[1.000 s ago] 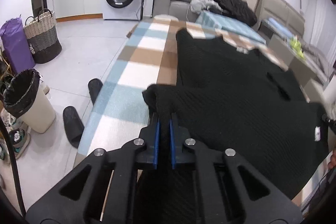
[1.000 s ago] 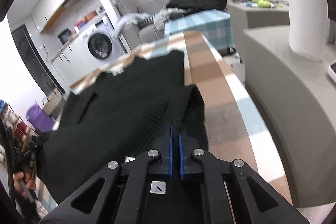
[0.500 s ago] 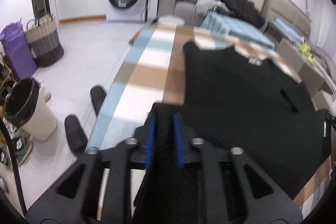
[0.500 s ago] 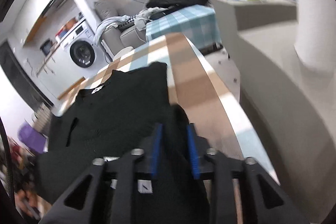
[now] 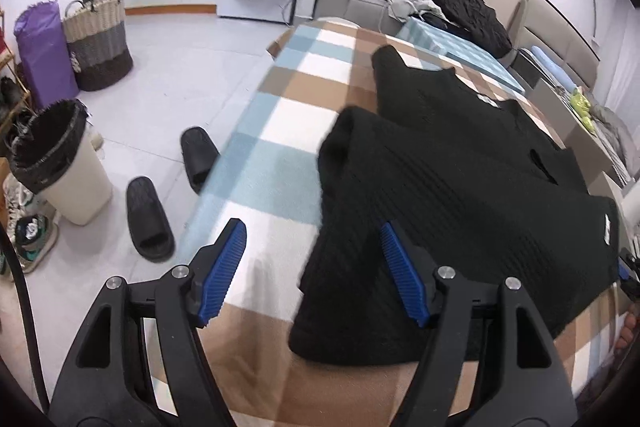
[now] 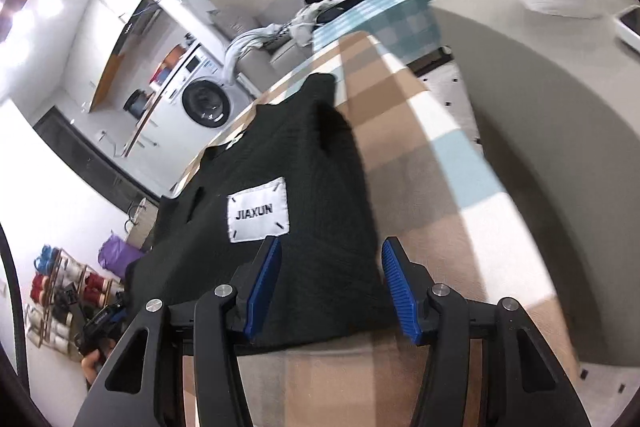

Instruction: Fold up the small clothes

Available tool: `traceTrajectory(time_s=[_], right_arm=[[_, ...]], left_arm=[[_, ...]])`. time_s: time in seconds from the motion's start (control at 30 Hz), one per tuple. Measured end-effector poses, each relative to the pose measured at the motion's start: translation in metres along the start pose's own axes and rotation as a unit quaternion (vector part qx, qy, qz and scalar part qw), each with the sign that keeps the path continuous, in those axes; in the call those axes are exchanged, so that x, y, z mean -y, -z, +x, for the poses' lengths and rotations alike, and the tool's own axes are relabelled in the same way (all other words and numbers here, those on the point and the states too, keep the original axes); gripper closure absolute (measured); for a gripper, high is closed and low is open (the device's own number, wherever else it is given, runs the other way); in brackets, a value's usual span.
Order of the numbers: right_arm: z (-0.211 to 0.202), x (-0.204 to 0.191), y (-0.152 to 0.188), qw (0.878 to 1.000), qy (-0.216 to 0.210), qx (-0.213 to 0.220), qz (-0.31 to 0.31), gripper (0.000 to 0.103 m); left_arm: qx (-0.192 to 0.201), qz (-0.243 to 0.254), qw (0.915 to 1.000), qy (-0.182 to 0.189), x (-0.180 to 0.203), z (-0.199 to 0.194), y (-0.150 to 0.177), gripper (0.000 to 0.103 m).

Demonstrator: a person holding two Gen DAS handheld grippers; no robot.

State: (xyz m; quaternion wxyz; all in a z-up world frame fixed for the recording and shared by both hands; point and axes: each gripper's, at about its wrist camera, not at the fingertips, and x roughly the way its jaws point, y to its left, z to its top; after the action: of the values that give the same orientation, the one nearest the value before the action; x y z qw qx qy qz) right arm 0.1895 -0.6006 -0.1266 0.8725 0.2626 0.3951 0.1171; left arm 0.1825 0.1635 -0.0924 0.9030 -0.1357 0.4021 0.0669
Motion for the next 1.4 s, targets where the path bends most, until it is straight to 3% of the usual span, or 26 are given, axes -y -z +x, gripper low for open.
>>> traceTrajectory(time_s=[0.07,0.13,0.4,0.47,0.5,0.53,0.6,0.67,0.9,1.07,1.4], right_arm=[[0.007,-0.006,0.001,1.0,0.016,-0.01,-0.016,0.055],[0.006,-0.01,0.004,0.999,0.026,-0.012,-0.031,0.067],[0.002,-0.004,0.009,0.999,0.024,-0.021,-0.027,0.067],[0.004,-0.005,0.009,0.999,0.03,-0.018,-0.031,0.067],[0.004,-0.006,0.009,0.999,0.035,-0.017,-0.035,0.072],[0.003,-0.01,0.01,0.998,0.048,-0.014,-0.044,0.082],[0.0,-0.016,0.009,0.997,0.059,-0.006,-0.058,0.09],[-0.007,-0.021,0.008,0.996,0.059,0.002,-0.061,0.093],[-0.033,-0.041,-0.013,0.998,0.007,0.033,-0.05,0.095],[-0.036,-0.047,-0.038,0.997,-0.047,0.054,-0.001,0.095],[0.011,-0.062,-0.115,0.994,-0.043,0.099,0.028,0.095]], left_arm=[[-0.01,0.001,0.9999,0.004,0.003,0.002,0.005,0.035],[-0.022,0.002,0.9997,0.01,0.006,0.004,0.01,0.035],[-0.029,0.004,0.9995,0.013,0.01,0.003,0.024,0.036],[-0.021,0.002,0.9996,0.018,0.01,0.002,0.024,0.055],[-0.016,0.0,0.9995,0.025,0.01,0.001,0.023,0.07],[-0.012,0.0,0.9997,0.021,0.01,-0.002,0.023,0.077],[0.009,0.003,0.9998,0.019,0.012,-0.011,0.02,0.09],[0.021,0.001,0.9995,0.023,0.011,-0.02,0.017,0.094],[0.067,-0.016,0.9967,0.043,0.008,-0.051,-0.008,0.098],[0.094,-0.019,0.9936,0.06,0.013,-0.062,-0.035,0.098],[0.118,-0.015,0.9913,0.056,0.033,-0.021,-0.113,0.098]])
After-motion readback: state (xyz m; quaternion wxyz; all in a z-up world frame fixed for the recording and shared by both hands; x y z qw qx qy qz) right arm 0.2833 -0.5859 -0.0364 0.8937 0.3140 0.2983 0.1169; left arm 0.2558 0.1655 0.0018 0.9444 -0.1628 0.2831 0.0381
